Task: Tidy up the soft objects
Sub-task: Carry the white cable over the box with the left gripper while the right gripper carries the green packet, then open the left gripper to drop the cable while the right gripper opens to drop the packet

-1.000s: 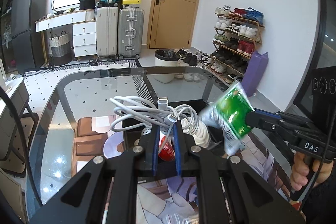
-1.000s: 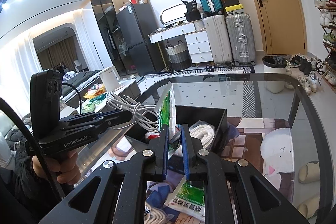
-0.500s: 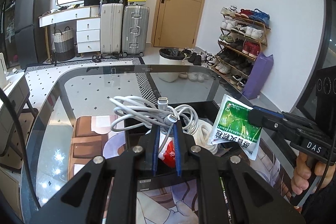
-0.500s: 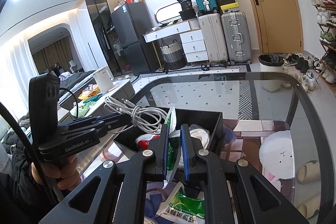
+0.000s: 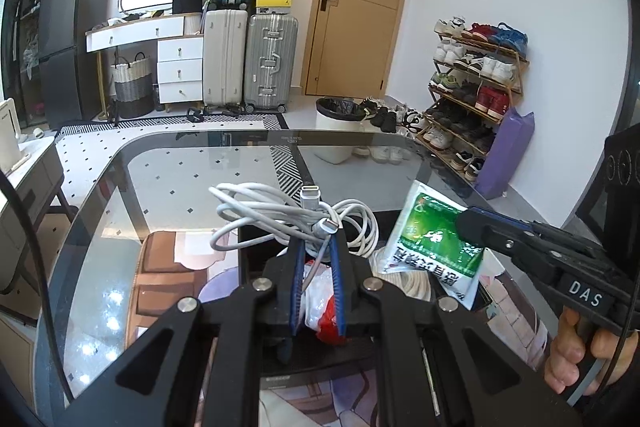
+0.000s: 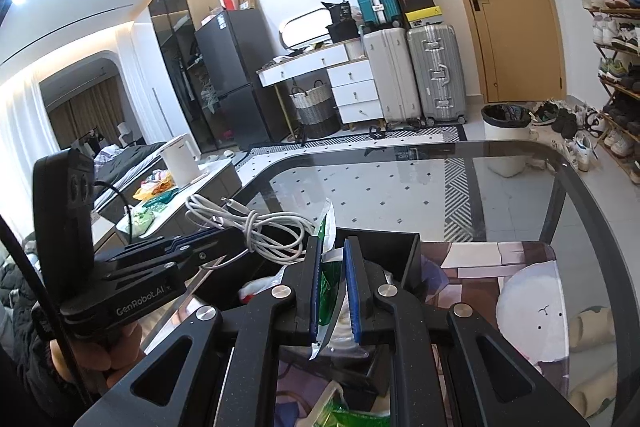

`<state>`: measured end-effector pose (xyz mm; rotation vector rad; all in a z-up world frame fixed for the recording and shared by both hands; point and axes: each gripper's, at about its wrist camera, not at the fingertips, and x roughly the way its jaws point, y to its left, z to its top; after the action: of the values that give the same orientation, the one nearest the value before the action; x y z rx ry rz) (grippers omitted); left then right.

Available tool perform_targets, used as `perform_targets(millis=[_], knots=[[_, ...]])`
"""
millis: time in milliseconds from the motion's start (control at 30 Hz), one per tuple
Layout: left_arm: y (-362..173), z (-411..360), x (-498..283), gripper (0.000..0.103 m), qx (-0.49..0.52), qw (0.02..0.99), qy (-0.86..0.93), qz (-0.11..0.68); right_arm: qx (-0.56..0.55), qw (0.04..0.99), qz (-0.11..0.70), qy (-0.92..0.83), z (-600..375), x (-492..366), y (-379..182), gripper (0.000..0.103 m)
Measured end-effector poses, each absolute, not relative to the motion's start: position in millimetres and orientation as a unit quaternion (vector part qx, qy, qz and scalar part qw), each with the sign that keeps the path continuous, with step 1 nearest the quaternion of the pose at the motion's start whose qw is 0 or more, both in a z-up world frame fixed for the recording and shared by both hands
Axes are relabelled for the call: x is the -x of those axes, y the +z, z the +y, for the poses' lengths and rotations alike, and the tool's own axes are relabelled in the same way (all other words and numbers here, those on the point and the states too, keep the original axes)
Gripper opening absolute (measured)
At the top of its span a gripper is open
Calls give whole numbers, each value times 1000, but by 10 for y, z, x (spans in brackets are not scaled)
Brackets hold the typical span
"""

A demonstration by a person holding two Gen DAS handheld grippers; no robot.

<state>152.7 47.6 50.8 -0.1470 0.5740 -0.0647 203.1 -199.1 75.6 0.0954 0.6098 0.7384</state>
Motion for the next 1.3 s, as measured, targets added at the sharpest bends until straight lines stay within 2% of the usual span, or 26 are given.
perform_targets(millis=[333, 800, 867, 933, 1000, 1067, 1133, 1200, 1300], knots=[[322, 409, -1607, 10, 76, 949, -36, 303, -46, 881, 322, 344, -1874, -2205, 536, 11], [250, 307, -1591, 12, 61, 938, -52, 338, 20, 878, 343, 334, -1703, -2200, 317, 13], [262, 310, -1554, 16, 59, 937, -54, 340, 36, 882, 335, 330, -1690, -2174, 334, 21], [282, 301, -1509, 27, 53, 937, -52, 340, 47, 888, 322, 326, -1729, -2134, 376, 27], [313, 301, -1446, 44, 46, 939, -50, 337, 50, 890, 318, 323, -1793, -2113, 401, 44], [352, 280, -1397, 45, 41, 941, -49, 332, 49, 892, 311, 324, -1884, -2082, 436, 50], [377, 272, -1345, 49, 37, 942, -45, 331, 50, 896, 305, 318, -1986, -2031, 467, 61], [398, 258, -1303, 50, 30, 944, -39, 325, 46, 895, 305, 321, -2073, -1977, 481, 85], [417, 237, -1243, 54, 24, 946, -37, 322, 40, 893, 304, 330, -2165, -1847, 504, 94]])
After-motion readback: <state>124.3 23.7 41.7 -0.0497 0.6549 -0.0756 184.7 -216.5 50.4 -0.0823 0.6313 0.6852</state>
